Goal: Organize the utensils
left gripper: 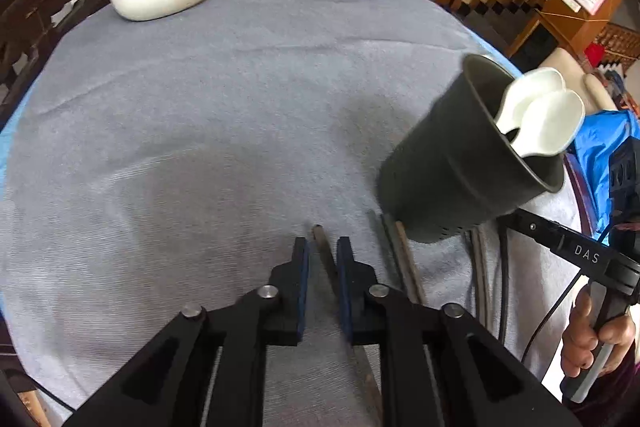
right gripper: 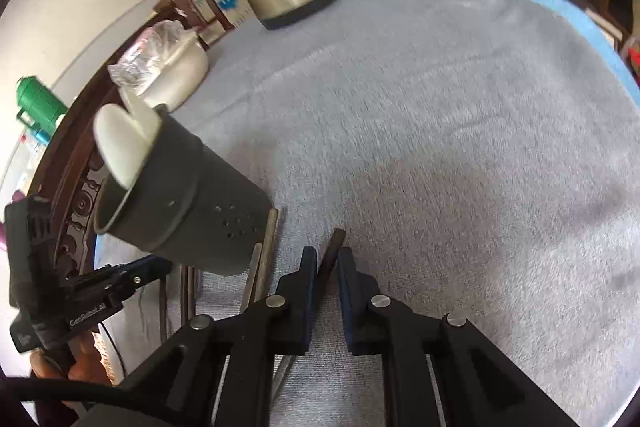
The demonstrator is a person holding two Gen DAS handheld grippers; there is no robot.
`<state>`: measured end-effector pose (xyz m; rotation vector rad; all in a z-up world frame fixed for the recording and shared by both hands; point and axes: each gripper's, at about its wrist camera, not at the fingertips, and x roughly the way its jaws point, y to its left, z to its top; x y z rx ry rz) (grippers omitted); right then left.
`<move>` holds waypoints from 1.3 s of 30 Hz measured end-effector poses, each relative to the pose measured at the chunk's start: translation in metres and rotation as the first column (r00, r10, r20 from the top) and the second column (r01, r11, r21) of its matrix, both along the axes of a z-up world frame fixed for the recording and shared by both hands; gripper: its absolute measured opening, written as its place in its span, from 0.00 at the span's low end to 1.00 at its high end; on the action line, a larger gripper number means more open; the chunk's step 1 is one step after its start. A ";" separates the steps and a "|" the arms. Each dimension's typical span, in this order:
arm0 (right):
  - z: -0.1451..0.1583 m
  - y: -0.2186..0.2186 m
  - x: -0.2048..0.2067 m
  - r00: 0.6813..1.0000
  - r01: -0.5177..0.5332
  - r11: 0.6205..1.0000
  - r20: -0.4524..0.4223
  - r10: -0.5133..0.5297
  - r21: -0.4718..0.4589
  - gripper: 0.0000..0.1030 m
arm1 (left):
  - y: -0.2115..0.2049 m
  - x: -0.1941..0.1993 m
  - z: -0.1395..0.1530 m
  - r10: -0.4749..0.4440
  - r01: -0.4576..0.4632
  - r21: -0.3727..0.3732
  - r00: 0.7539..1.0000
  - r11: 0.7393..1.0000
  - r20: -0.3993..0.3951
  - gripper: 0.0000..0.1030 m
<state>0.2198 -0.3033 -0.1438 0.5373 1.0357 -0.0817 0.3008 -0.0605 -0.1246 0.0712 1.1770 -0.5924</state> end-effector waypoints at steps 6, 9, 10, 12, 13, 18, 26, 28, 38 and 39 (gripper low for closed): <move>0.000 0.015 0.016 0.999 -0.022 0.996 -0.052 0.017 -0.087 0.14 | 0.002 0.014 -0.005 0.033 -0.033 -0.005 0.998 0.999 -0.054 0.25; 0.001 0.017 0.022 0.998 -0.034 0.994 -0.061 0.028 -0.099 0.13 | -0.002 0.014 -0.006 0.027 -0.029 -0.024 0.996 0.999 -0.082 0.29; 0.001 0.019 0.023 0.997 -0.044 0.993 -0.062 0.037 -0.110 0.11 | -0.004 0.014 -0.006 0.030 -0.032 -0.020 0.995 0.999 -0.090 0.31; 0.001 0.023 0.025 0.997 -0.056 0.990 -0.057 0.048 -0.131 0.09 | -0.008 0.017 -0.010 0.036 -0.037 -0.005 0.994 0.999 -0.106 0.31; 0.001 0.023 0.023 0.997 -0.057 0.991 -0.052 0.051 -0.125 0.08 | -0.009 0.018 -0.012 0.040 -0.040 -0.002 0.993 0.999 -0.115 0.30; 0.007 0.019 0.006 0.998 -0.058 0.994 -0.004 0.057 -0.096 0.08 | -0.007 0.021 -0.014 0.053 -0.057 -0.020 0.990 0.998 -0.131 0.10; 0.051 0.008 -0.025 0.983 -0.061 0.997 0.170 0.070 -0.055 0.08 | 0.013 0.003 0.019 0.089 -0.092 -0.086 0.995 0.992 -0.041 0.07; 0.066 0.005 -0.035 0.970 -0.059 0.997 0.232 0.068 -0.044 0.08 | 0.017 -0.005 0.040 0.090 -0.090 -0.121 0.996 0.989 -0.002 0.07; 0.146 0.011 -0.077 0.851 0.001 0.998 0.524 0.031 -0.061 0.08 | 0.031 -0.043 0.139 0.124 -0.064 -0.262 0.967 0.963 0.220 0.07; 0.153 0.014 -0.078 0.834 0.006 0.998 0.550 0.032 -0.067 0.08 | 0.030 -0.044 0.148 0.130 -0.061 -0.277 0.962 0.959 0.239 0.07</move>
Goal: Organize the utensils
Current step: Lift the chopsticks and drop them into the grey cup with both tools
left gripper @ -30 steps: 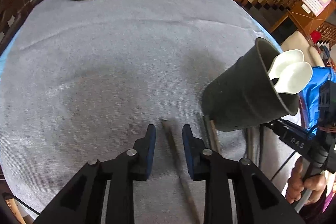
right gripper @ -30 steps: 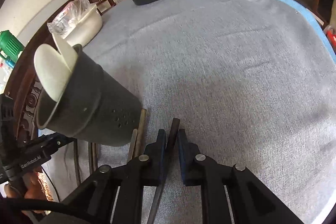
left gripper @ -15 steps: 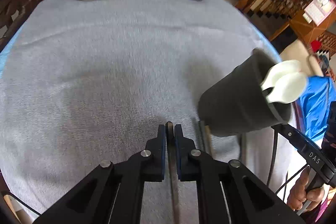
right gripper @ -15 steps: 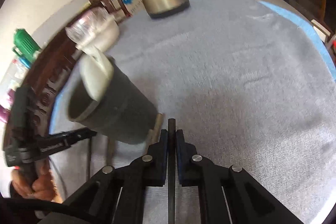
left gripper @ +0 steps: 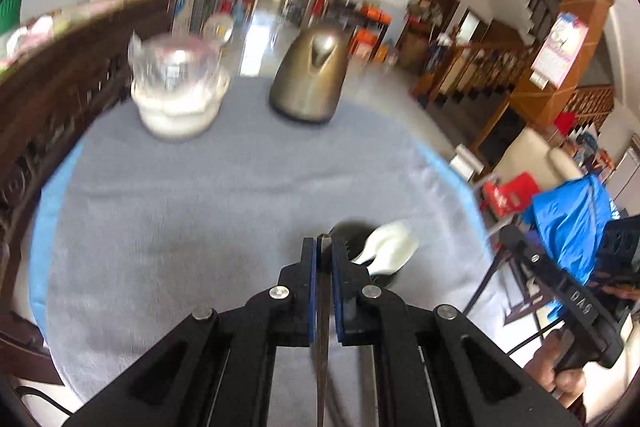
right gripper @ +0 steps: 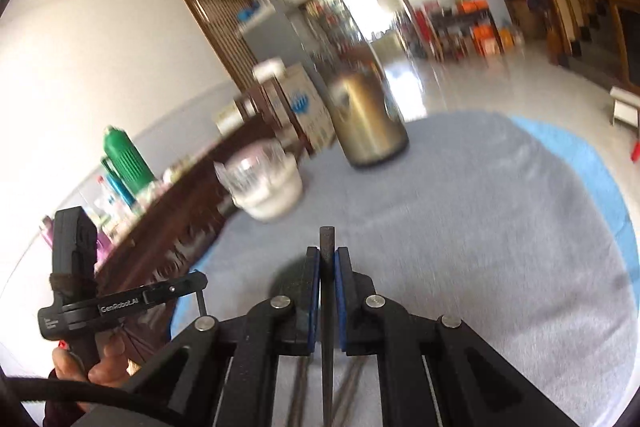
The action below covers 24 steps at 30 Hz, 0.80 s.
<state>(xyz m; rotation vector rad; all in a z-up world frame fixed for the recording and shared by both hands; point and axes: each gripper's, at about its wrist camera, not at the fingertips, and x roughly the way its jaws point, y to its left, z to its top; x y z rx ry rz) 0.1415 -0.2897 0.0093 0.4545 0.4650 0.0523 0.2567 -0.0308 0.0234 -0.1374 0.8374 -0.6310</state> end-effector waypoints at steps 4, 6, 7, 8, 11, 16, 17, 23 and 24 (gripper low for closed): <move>0.026 0.008 0.000 0.996 0.011 1.000 0.086 -0.010 -0.015 0.08 | -0.002 -0.006 0.037 0.011 -0.008 -0.029 0.997 1.000 0.080 0.05; 0.039 0.011 0.001 0.992 0.012 1.000 0.127 -0.010 -0.015 0.08 | -0.002 -0.008 0.053 0.010 -0.005 -0.045 0.994 0.999 0.108 0.05; 0.044 0.012 0.001 0.990 0.015 1.000 0.142 -0.012 -0.015 0.08 | -0.002 -0.008 0.061 0.014 -0.009 -0.047 0.992 0.999 0.123 0.05; 0.049 0.012 0.002 0.987 0.018 1.000 0.160 -0.015 -0.014 0.08 | -0.004 -0.008 0.066 0.018 -0.012 -0.050 0.991 0.999 0.134 0.05; 0.068 0.015 0.005 0.974 0.039 0.999 0.225 -0.035 -0.013 0.08 | -0.005 -0.005 0.086 0.033 -0.022 -0.065 0.985 0.998 0.171 0.05; 0.090 0.023 0.015 0.944 0.108 0.993 0.320 -0.084 -0.057 0.08 | -0.007 0.002 0.117 0.097 -0.074 -0.099 0.959 0.992 0.266 0.05; 0.093 0.025 0.019 0.936 0.127 0.990 0.339 -0.098 -0.065 0.08 | -0.007 0.004 0.122 0.110 -0.083 -0.108 0.953 0.991 0.282 0.05; 0.090 0.043 0.037 0.896 0.234 0.963 0.413 -0.161 -0.133 0.08 | -0.013 0.010 0.119 0.186 -0.141 -0.151 0.919 0.978 0.347 0.05; 0.087 0.046 0.042 0.903 0.229 0.963 0.401 -0.154 -0.143 0.08 | -0.015 0.013 0.112 0.184 -0.141 -0.150 0.924 0.979 0.334 0.05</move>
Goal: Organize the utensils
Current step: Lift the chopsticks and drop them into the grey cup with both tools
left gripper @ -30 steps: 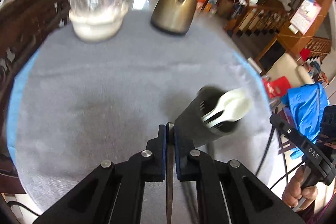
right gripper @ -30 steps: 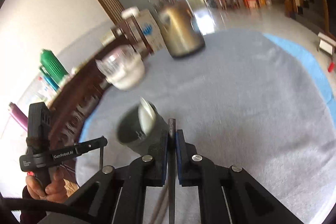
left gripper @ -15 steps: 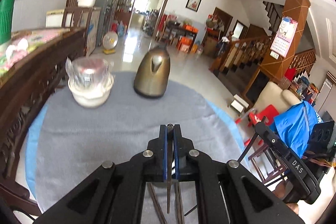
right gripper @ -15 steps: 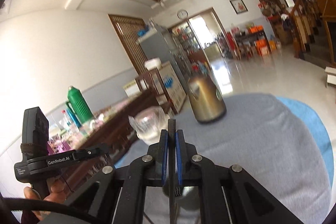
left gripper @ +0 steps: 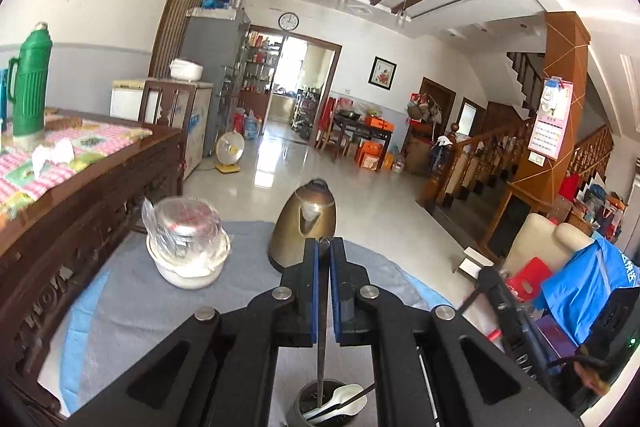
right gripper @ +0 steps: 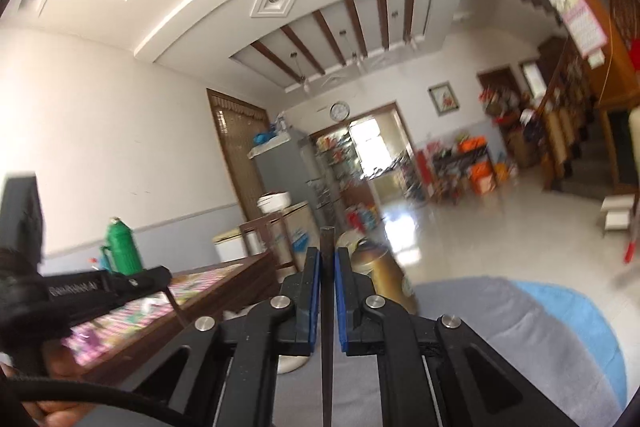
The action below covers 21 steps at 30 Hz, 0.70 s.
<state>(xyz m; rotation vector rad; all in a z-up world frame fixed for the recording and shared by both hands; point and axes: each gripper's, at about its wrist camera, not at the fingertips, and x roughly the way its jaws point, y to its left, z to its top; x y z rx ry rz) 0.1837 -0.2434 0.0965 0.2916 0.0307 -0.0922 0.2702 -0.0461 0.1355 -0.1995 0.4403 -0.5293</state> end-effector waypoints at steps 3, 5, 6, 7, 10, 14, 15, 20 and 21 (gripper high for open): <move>-0.020 0.006 0.016 0.996 -0.033 0.999 -0.080 0.033 0.004 0.08 | -0.007 0.011 -0.031 -0.003 0.004 0.016 0.997 1.000 -0.073 0.05; -0.030 0.006 0.021 0.990 -0.057 0.998 -0.132 0.057 0.002 0.08 | -0.010 0.019 -0.056 0.007 -0.001 0.051 0.992 0.999 -0.123 0.05; -0.035 0.006 0.022 0.985 -0.067 0.998 -0.156 0.069 0.012 0.08 | -0.010 0.021 -0.065 0.010 -0.001 0.062 0.989 0.998 -0.148 0.05; -0.040 0.001 0.021 0.982 -0.079 0.997 -0.169 0.082 0.027 0.09 | -0.009 0.021 -0.071 -0.001 0.012 0.060 0.985 0.998 -0.170 0.05; -0.051 -0.013 0.019 0.966 -0.118 0.987 -0.219 0.140 0.109 0.11 | -0.002 0.020 -0.086 -0.023 0.035 0.048 0.974 0.998 -0.225 0.07; -0.064 -0.041 0.004 0.955 -0.121 0.969 -0.241 0.173 0.216 0.28 | 0.014 0.005 -0.094 -0.051 0.063 0.043 0.968 0.997 -0.245 0.28; -0.066 -0.049 -0.004 0.957 -0.117 0.962 -0.232 0.175 0.245 0.39 | 0.022 -0.001 -0.096 -0.047 0.058 0.041 0.971 0.997 -0.235 0.42; -0.079 -0.068 -0.044 0.972 -0.071 0.960 -0.198 0.128 0.272 0.61 | 0.046 -0.021 -0.120 -0.001 0.025 0.091 0.968 0.996 -0.250 0.50; -0.085 -0.071 -0.048 0.967 -0.068 0.960 -0.217 0.130 0.270 0.61 | 0.048 -0.022 -0.129 0.006 0.023 0.102 0.961 0.995 -0.276 0.50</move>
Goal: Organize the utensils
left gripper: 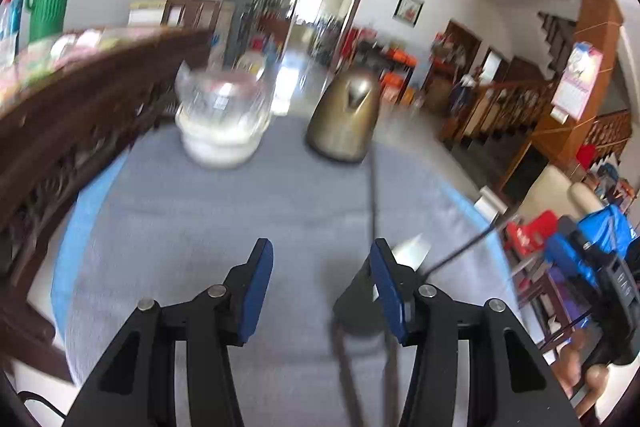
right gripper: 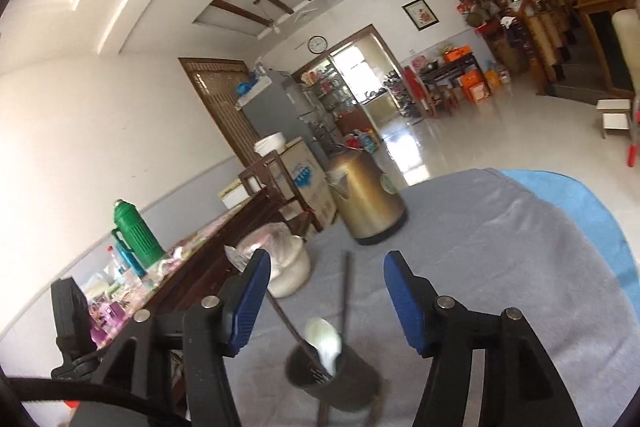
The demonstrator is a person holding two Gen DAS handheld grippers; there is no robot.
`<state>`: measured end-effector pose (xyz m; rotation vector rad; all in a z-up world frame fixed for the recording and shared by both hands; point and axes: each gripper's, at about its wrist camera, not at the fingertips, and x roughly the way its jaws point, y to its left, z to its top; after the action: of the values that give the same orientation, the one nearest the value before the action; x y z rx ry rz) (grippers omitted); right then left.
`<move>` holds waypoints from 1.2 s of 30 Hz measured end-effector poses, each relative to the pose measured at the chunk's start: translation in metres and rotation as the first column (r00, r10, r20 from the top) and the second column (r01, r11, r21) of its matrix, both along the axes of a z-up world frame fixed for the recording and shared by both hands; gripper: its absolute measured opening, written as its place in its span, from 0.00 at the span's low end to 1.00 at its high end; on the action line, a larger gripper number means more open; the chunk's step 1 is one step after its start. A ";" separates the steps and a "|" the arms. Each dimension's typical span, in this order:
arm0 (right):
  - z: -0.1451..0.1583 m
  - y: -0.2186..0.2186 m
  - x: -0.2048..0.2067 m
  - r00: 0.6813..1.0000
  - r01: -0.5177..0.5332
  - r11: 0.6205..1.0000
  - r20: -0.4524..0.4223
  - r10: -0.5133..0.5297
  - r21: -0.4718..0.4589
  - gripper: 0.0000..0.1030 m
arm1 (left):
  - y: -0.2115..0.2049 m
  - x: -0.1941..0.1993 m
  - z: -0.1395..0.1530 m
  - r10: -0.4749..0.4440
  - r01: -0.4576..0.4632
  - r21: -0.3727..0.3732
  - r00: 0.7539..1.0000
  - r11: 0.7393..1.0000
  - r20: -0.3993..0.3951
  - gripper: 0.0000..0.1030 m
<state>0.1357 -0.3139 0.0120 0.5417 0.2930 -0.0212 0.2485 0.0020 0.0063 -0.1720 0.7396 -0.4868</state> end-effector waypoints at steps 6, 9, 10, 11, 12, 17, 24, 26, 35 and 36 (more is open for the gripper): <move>-0.039 0.001 -0.008 0.992 -0.030 1.000 -0.126 0.029 -0.004 0.59 | 0.004 -0.012 -0.067 0.018 -0.009 0.053 0.983 0.999 -0.182 0.50; -0.064 0.004 -0.011 0.982 -0.062 0.998 -0.178 0.062 0.006 0.59 | 0.000 -0.021 -0.093 0.026 -0.006 0.083 0.970 0.997 -0.241 0.50; -0.074 0.006 -0.011 0.977 -0.082 0.996 -0.195 0.084 0.018 0.59 | -0.002 -0.025 -0.100 0.033 -0.009 0.100 0.969 0.995 -0.246 0.50; -0.086 0.007 -0.010 0.973 -0.097 0.995 -0.209 0.101 0.031 0.59 | -0.004 -0.028 -0.104 0.042 -0.014 0.117 0.969 0.993 -0.243 0.50; -0.093 0.009 -0.011 0.970 -0.097 0.995 -0.219 0.102 0.033 0.59 | -0.007 -0.032 -0.106 0.060 -0.027 0.145 0.971 0.989 -0.232 0.50; -0.127 0.014 -0.008 0.955 -0.083 0.996 -0.284 0.086 0.021 0.59 | -0.024 -0.048 -0.102 0.117 -0.078 0.313 0.987 0.946 -0.109 0.54; -0.145 0.019 -0.009 0.960 -0.112 0.993 -0.255 0.119 0.040 0.60 | -0.037 -0.053 -0.099 0.143 -0.113 0.391 0.988 0.914 -0.050 0.57; -0.150 0.019 -0.008 0.958 -0.123 0.991 -0.255 0.134 0.058 0.60 | -0.041 -0.054 -0.100 0.145 -0.118 0.401 0.989 0.908 -0.037 0.57; -0.149 0.004 -0.009 0.971 -0.116 0.983 -0.191 0.141 0.139 0.60 | -0.047 -0.058 -0.099 0.163 -0.145 0.423 0.987 0.894 -0.005 0.57; -0.149 0.004 -0.008 0.970 -0.122 0.983 -0.192 0.148 0.140 0.60 | -0.047 -0.057 -0.100 0.164 -0.147 0.427 0.986 0.892 -0.004 0.57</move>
<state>0.1276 -0.3099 -0.1372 0.6463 0.5313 0.0757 0.1910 -0.0450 -0.0938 0.1697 0.8469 -0.1597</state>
